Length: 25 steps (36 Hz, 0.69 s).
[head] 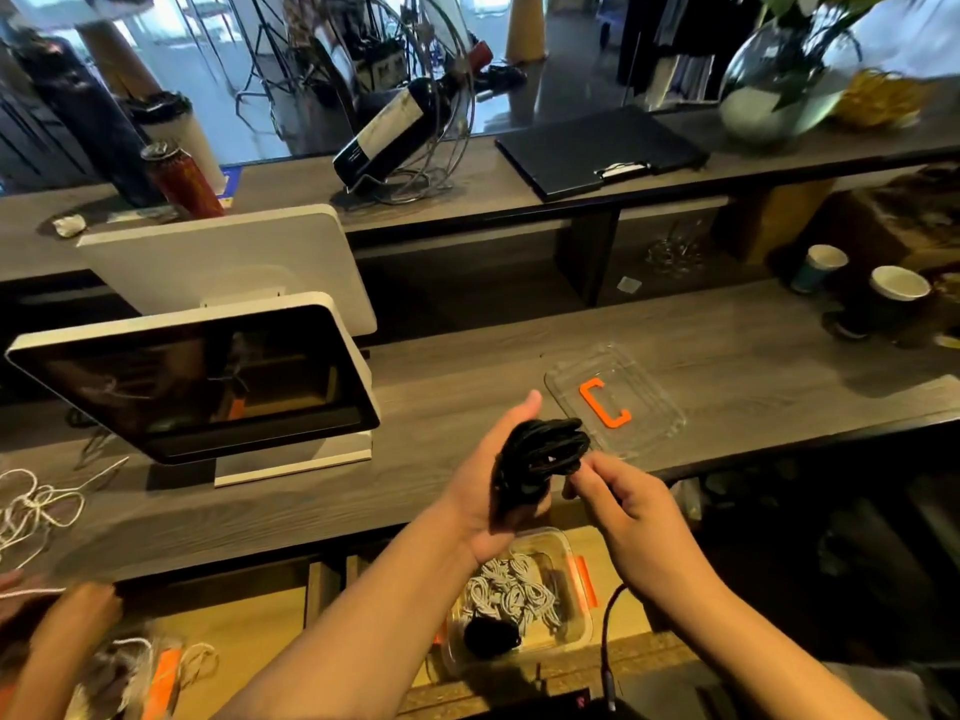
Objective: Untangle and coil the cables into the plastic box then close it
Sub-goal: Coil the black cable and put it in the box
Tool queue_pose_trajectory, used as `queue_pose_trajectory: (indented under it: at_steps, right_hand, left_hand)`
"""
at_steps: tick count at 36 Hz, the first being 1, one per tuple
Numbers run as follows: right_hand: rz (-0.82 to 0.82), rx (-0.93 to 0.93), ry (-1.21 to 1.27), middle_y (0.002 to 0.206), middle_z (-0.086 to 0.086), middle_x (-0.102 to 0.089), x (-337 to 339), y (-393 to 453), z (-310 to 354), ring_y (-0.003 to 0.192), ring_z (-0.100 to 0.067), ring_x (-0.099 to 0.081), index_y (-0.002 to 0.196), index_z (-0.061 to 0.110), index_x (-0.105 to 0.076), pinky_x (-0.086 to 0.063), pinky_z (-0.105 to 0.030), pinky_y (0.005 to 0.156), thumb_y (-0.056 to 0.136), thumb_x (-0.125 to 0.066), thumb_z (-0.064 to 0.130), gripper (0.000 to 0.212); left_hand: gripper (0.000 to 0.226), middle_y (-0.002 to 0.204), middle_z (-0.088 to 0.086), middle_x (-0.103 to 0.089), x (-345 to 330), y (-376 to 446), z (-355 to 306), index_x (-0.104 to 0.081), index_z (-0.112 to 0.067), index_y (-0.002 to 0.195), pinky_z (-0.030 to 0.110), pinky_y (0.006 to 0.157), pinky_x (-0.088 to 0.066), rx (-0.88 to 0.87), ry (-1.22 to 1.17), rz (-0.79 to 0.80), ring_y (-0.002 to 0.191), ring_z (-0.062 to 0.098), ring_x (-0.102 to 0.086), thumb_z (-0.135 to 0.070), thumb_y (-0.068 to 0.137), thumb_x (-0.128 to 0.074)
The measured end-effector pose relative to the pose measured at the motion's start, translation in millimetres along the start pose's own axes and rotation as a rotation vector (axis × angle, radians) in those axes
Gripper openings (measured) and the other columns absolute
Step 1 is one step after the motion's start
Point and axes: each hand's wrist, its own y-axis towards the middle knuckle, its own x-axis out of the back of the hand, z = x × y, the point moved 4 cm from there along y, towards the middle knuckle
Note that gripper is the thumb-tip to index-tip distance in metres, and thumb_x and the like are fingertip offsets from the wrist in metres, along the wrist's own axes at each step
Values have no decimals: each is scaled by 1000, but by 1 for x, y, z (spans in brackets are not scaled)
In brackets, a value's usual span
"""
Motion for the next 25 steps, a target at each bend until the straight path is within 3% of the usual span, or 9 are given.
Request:
queue_pose_trajectory:
  at_steps: [3, 6, 9, 12, 14, 18, 25]
  right_hand:
    - [16, 1, -88, 72, 0, -63, -7, 0, -1, 68, -13, -57, 80, 22, -65, -44, -32, 64, 99, -50, 35, 28]
    - [54, 27, -240, 71, 2, -61, -14, -4, 3, 64, -14, -56, 74, 33, -57, -41, -30, 58, 99, -50, 37, 26]
    - [82, 76, -346, 63, 4, -56, -17, -10, 11, 63, -14, -56, 70, 40, -48, -35, -24, 54, 99, -50, 40, 29]
    - [133, 92, -394, 57, 9, -52, -21, -15, 17, 62, -11, -56, 77, 37, -50, -37, -23, 55, 100, -47, 43, 23]
    - [150, 104, -439, 61, 8, -55, -23, -17, 19, 63, -12, -57, 80, 32, -53, -39, -25, 56, 99, -42, 47, 27]
    - [182, 137, -507, 66, 5, -60, -19, -16, 27, 64, -13, -57, 87, 24, -63, -43, -30, 58, 96, -33, 53, 43]
    - [264, 114, -641, 74, 6, -64, -16, -12, 30, 67, -10, -59, 91, 25, -60, -49, -32, 64, 102, -44, 42, 26]
  left_hand:
    - [48, 52, -3, -46, 1, 4, 1, -65, -21, 58, 21, 45, -27, -47, -92, -104, 42, 9, -40, -57, 88, -54]
    - [47, 46, -3, -41, 9, 7, -2, -61, -16, 66, 23, 39, -20, -92, -154, -240, 33, 9, -32, -60, 82, -58]
    - [42, 52, -2, -54, 17, 0, -8, -64, -15, 79, 27, 48, -26, -131, -65, -493, 40, 9, -44, -56, 88, -63]
    - [41, 63, 2, -61, 17, -6, -15, -64, -12, 82, 28, 53, -35, -209, -19, -635, 54, 12, -55, -52, 91, -64]
    - [42, 64, 1, -60, 17, -6, -19, -63, -12, 75, 30, 57, -41, -293, 126, -695, 61, 14, -56, -50, 92, -63]
    - [54, 43, -6, -49, 16, -9, -27, -50, -17, 50, 25, 49, -38, -455, 479, -759, 44, 5, -49, -44, 96, -59]
    - [58, 41, -5, -45, 14, -6, -27, -50, -19, 47, 23, 42, -33, -550, 828, -765, 38, 6, -41, -48, 96, -58]
